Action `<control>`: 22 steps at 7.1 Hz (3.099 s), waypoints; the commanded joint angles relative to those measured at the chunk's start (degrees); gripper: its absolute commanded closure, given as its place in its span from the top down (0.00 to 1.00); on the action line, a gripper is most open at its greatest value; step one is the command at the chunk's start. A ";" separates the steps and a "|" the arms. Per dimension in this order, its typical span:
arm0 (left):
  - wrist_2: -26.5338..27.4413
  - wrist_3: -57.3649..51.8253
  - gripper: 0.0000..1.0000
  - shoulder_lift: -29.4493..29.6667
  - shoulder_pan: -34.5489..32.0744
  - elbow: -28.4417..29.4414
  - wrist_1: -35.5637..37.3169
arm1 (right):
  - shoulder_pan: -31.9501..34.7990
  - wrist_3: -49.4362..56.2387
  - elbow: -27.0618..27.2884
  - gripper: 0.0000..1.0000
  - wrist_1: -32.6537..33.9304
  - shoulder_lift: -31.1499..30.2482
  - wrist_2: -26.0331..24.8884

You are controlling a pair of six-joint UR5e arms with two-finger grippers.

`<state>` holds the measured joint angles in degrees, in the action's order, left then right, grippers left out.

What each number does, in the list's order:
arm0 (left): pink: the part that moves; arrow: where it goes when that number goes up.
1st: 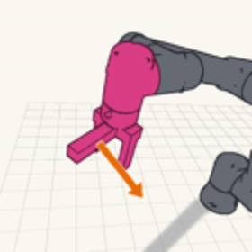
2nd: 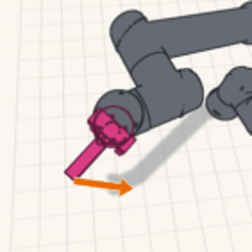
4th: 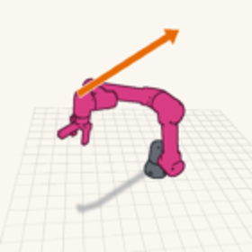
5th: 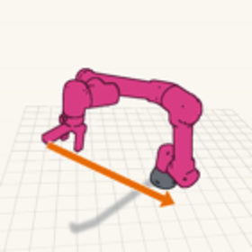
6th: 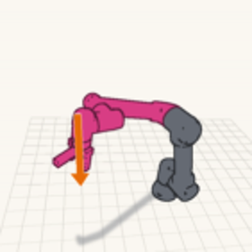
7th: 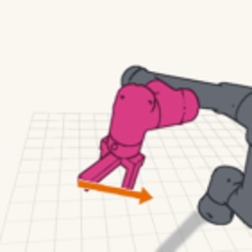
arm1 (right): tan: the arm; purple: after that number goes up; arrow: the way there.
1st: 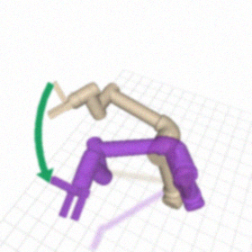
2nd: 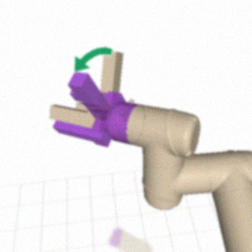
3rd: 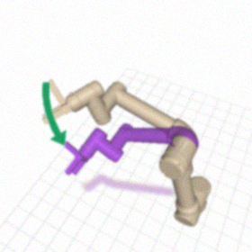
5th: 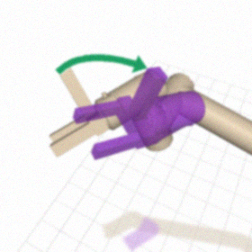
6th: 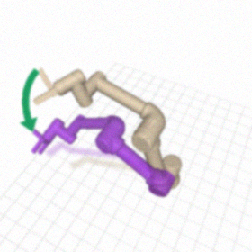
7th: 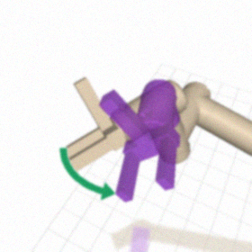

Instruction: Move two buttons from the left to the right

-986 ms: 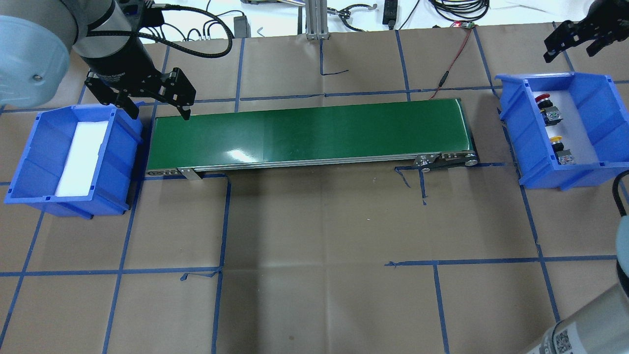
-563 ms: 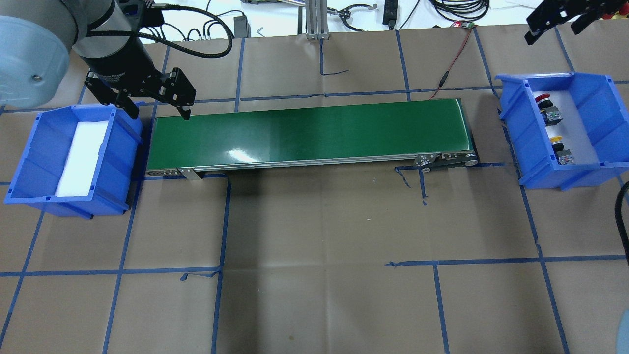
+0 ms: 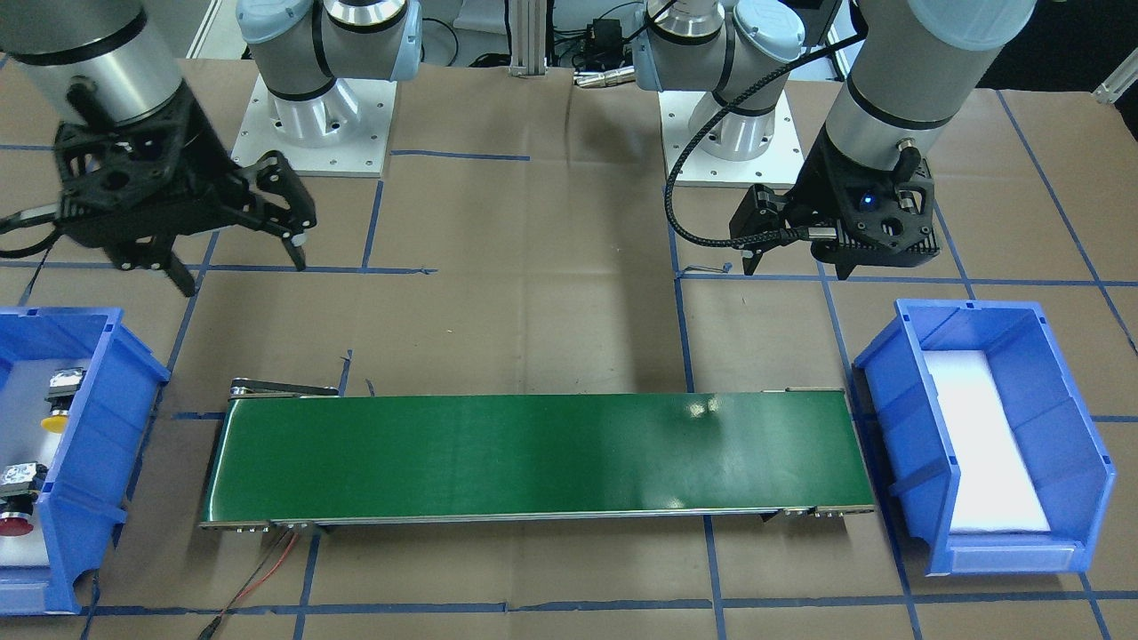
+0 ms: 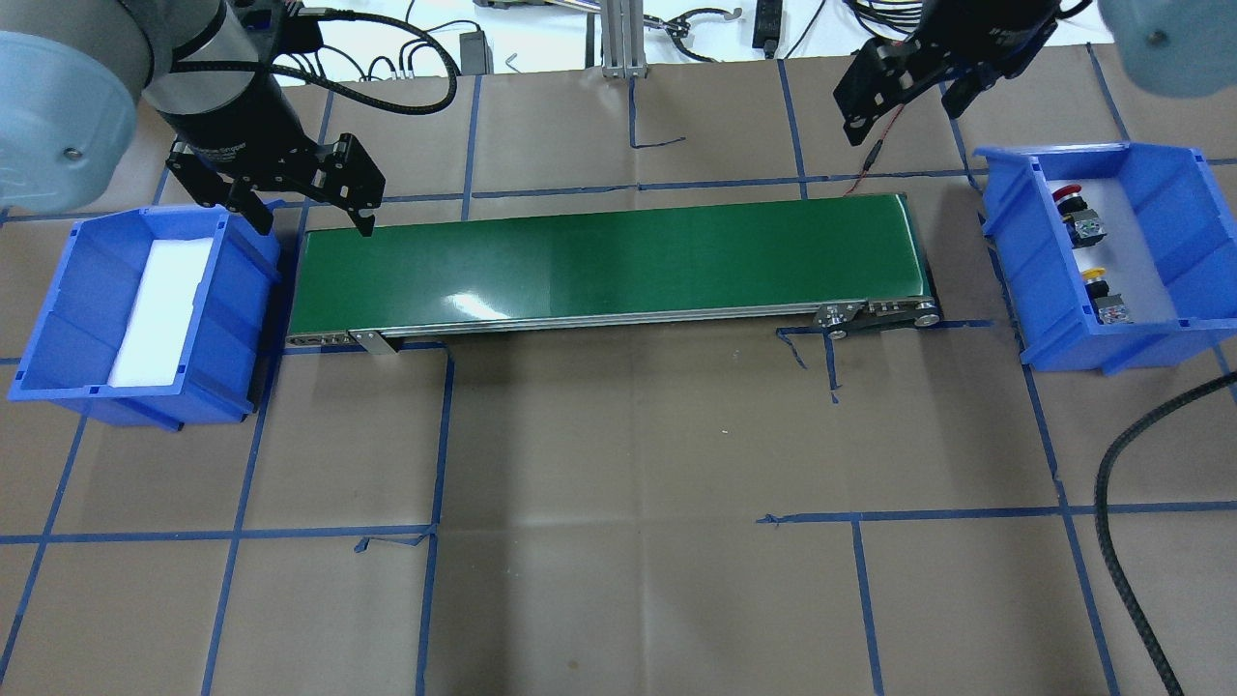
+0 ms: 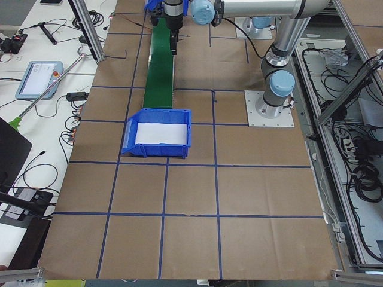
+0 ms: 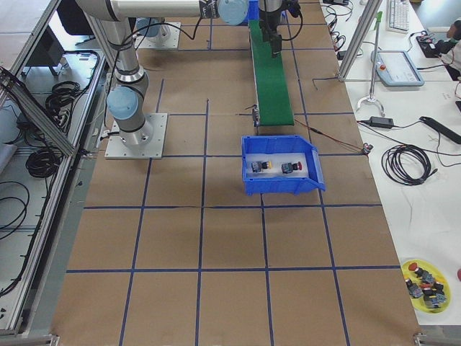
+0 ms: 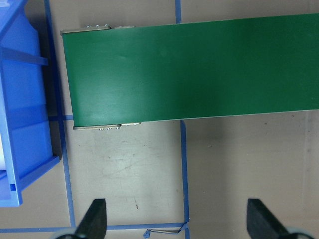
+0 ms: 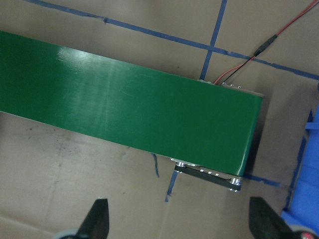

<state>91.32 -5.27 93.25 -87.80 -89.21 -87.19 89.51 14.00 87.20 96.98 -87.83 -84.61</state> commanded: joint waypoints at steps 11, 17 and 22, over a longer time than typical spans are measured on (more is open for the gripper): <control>0.00 0.00 1.00 0.09 0.00 0.00 -0.09 | 1.37 -16.38 14.93 1.00 -2.32 -10.88 -4.33; 0.09 0.00 1.00 0.00 0.00 0.00 -0.09 | 1.11 -16.73 14.93 1.00 -1.97 -10.34 -4.42; 0.09 0.00 1.00 0.00 0.00 0.00 0.00 | 1.11 -16.82 14.93 1.00 -1.62 -10.34 -4.42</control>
<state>91.37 -5.27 93.26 -87.80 -89.21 -87.20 90.62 -2.87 102.13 95.14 -98.17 -89.03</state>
